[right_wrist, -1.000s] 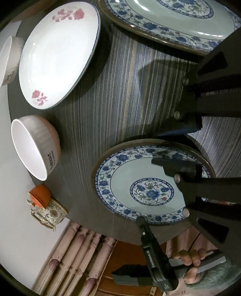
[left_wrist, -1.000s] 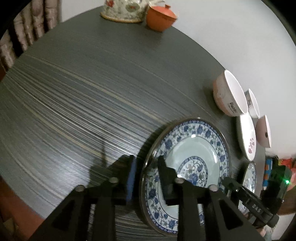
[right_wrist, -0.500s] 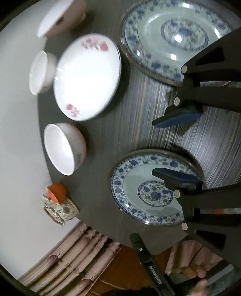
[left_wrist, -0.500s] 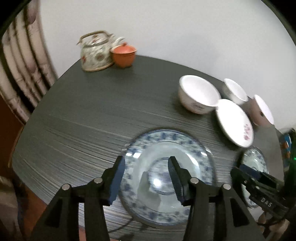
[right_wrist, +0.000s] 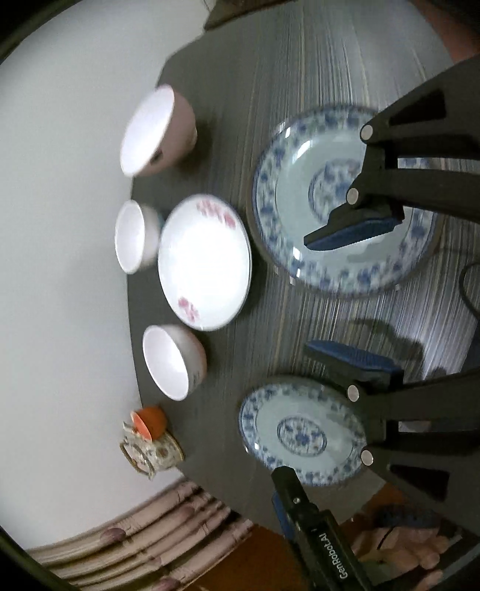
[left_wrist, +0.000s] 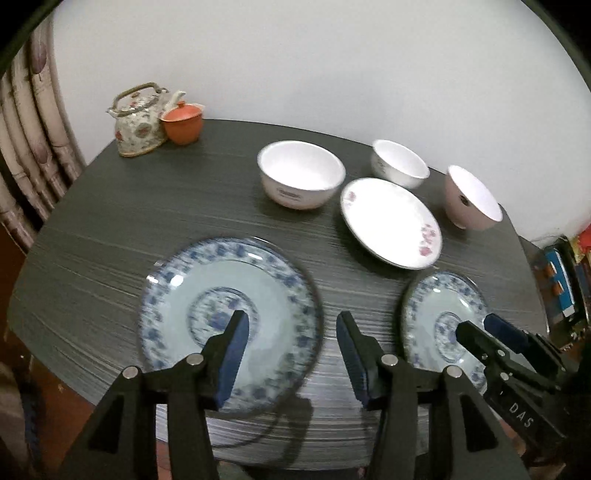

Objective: Organize plates and bowls

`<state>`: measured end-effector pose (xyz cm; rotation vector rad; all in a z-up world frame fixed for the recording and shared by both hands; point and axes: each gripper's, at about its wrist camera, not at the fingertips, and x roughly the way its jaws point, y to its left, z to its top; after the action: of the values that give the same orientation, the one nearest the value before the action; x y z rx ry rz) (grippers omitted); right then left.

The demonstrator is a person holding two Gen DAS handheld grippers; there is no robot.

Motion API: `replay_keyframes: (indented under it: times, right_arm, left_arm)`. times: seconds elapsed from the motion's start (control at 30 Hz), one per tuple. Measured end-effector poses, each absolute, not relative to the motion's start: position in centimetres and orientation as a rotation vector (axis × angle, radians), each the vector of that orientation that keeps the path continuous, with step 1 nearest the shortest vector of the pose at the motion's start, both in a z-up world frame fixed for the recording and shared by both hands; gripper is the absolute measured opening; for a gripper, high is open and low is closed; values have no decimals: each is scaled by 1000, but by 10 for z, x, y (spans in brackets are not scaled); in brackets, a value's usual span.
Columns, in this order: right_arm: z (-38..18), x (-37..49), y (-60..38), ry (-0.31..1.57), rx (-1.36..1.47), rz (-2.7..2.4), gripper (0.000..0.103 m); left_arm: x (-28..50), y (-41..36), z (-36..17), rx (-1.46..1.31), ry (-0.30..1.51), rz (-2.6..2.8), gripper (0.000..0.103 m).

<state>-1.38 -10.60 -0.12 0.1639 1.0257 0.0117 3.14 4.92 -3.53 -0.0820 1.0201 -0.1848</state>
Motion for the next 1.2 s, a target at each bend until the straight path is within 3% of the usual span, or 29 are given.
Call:
replay_keyframes:
  times: [0.77, 1.07, 1.2]
  right_arm:
    - [-18, -81, -206, 1081, 277, -142, 49]
    - [-36, -75, -255, 1135, 458, 44, 50]
    - [-55, -71, -284, 1168, 564, 108, 45]
  left_arm:
    - [5, -34, -72, -22, 1105, -332, 50]
    - [30, -34, -96, -240, 1224, -481, 50]
    - [40, -34, -101, -301, 1232, -534, 50]
